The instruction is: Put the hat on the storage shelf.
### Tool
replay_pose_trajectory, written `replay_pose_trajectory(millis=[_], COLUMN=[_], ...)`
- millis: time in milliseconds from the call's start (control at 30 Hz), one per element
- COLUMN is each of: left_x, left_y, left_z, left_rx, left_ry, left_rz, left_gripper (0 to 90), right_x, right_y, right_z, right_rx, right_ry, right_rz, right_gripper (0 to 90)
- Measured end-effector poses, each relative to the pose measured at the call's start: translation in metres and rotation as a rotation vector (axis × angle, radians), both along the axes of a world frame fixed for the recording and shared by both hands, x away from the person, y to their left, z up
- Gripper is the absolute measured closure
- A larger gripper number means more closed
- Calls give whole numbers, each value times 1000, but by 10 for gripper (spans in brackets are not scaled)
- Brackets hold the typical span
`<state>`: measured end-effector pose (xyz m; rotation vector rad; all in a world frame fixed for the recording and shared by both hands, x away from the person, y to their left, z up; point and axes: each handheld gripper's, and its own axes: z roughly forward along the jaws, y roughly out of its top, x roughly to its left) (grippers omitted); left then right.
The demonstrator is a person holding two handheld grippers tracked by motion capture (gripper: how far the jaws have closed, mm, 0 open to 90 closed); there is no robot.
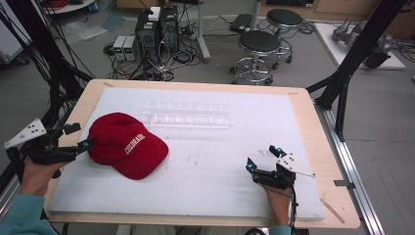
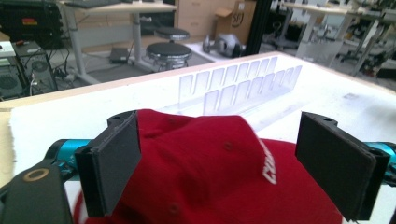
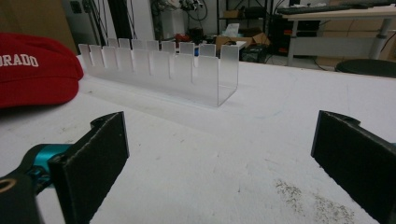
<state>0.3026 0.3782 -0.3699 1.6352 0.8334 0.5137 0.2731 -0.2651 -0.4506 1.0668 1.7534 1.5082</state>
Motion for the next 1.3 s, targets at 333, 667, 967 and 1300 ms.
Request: replay_pose_trajectory(millis=[333, 667, 967, 1300], left_x=[32, 57, 69, 76], left_y=[20, 26, 21, 8], left_z=[13, -1, -13, -24], left_rx=[11, 70, 110, 157], left_ry=[110, 220, 301, 384], left_rz=[-64, -124, -100, -147], left_gripper=[133, 158, 154, 152], right_x=[0, -1, 0, 0], right_y=[0, 0, 0, 1], right_z=[0, 0, 0, 0], right_rx=[2, 2, 1, 2], right_ry=[2, 1, 3, 5], right_rz=[-1, -4, -5, -4], right_gripper=[29, 29, 29, 29])
